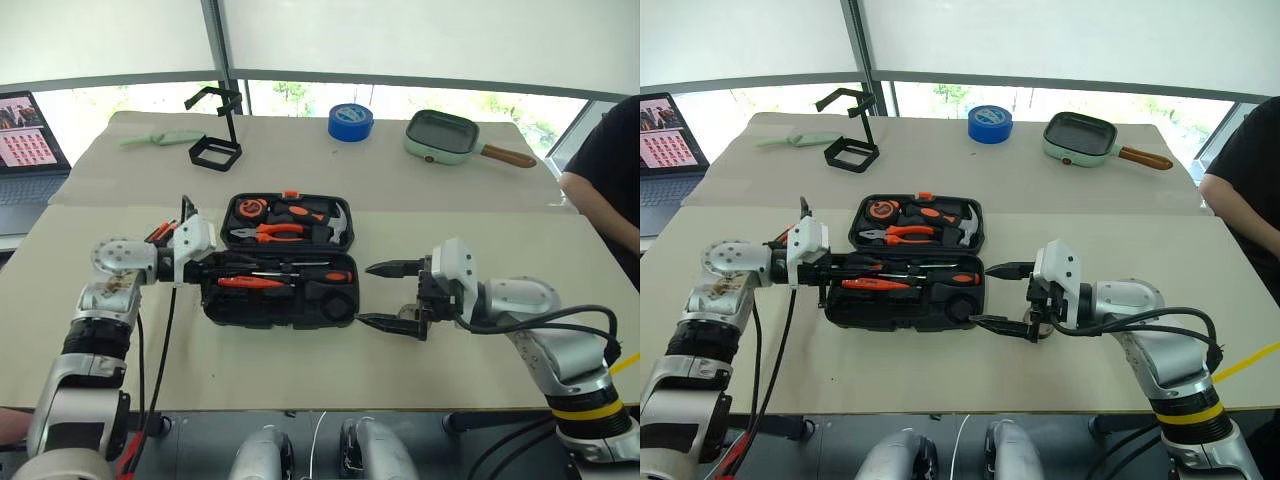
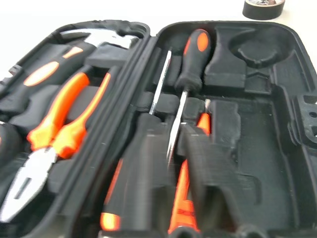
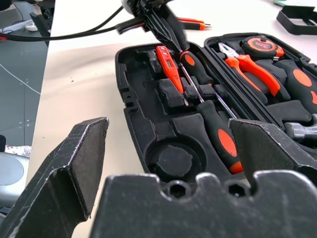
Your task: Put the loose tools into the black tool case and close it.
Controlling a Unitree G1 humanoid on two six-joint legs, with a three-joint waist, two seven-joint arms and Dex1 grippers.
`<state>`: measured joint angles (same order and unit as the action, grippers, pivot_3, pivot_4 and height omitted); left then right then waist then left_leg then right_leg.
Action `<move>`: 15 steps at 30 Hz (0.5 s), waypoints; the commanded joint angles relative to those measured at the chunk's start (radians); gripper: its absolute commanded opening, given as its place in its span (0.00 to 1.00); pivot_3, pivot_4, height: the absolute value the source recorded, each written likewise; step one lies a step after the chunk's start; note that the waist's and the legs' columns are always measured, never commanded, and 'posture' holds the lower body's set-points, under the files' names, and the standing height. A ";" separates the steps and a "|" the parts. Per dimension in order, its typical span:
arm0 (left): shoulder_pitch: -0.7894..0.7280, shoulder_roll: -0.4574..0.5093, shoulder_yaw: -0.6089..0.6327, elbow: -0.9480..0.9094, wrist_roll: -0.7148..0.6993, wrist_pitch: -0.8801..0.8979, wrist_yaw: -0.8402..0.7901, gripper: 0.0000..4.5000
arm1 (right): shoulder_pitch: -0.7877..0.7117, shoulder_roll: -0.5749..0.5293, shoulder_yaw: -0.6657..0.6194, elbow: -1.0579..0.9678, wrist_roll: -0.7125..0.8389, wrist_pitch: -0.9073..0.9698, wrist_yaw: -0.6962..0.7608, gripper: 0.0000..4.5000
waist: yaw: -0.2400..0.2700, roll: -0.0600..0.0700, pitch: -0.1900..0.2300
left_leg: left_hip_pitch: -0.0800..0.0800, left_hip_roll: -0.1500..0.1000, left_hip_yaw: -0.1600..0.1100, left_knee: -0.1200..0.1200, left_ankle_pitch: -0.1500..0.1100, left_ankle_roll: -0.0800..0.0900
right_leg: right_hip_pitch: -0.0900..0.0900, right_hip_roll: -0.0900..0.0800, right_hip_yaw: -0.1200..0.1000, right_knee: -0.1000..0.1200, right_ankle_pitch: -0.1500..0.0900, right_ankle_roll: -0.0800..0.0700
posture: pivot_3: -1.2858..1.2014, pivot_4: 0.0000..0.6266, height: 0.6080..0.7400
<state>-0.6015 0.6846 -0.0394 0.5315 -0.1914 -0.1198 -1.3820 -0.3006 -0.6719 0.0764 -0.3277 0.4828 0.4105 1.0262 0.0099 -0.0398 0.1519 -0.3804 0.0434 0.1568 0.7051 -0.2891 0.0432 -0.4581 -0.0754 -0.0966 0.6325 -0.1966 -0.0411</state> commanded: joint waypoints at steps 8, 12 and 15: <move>0.034 -0.020 -0.021 0.069 0.057 -0.049 0.082 0.01 | 0.018 0.002 -0.026 -0.018 0.005 -0.020 -0.008 1.00 | -0.001 0.000 0.000 | 0.003 0.001 0.000 0.000 -0.002 0.004 | 0.002 -0.001 0.001 0.002 0.000 0.000 | 0.52 0.24 1.00; 0.050 -0.029 -0.015 0.053 0.037 -0.034 0.089 0.01 | 0.015 0.001 -0.025 -0.027 0.011 -0.010 -0.008 1.00 | -0.002 0.000 0.000 | 0.004 0.001 0.000 0.000 -0.003 0.005 | 0.002 0.000 0.001 0.003 0.000 0.000 | 0.52 0.24 1.00; 0.080 -0.017 0.009 0.015 0.004 -0.023 0.080 0.01 | 0.021 0.007 -0.032 -0.036 0.023 -0.004 -0.015 1.00 | -0.004 0.000 0.000 | 0.005 0.001 0.000 0.000 -0.001 0.002 | 0.001 0.000 0.001 0.003 0.000 0.000 | 0.52 0.24 1.00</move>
<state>-0.5500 0.6563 -0.0400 0.5588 -0.1730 -0.1635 -1.2992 -0.2720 -0.6714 0.0720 -0.3268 0.4848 0.4059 1.0192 0.0061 -0.0394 0.1516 -0.3757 0.0440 0.1574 0.7051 -0.2905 0.0455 -0.4566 -0.0760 -0.0955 0.6359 -0.1962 -0.0415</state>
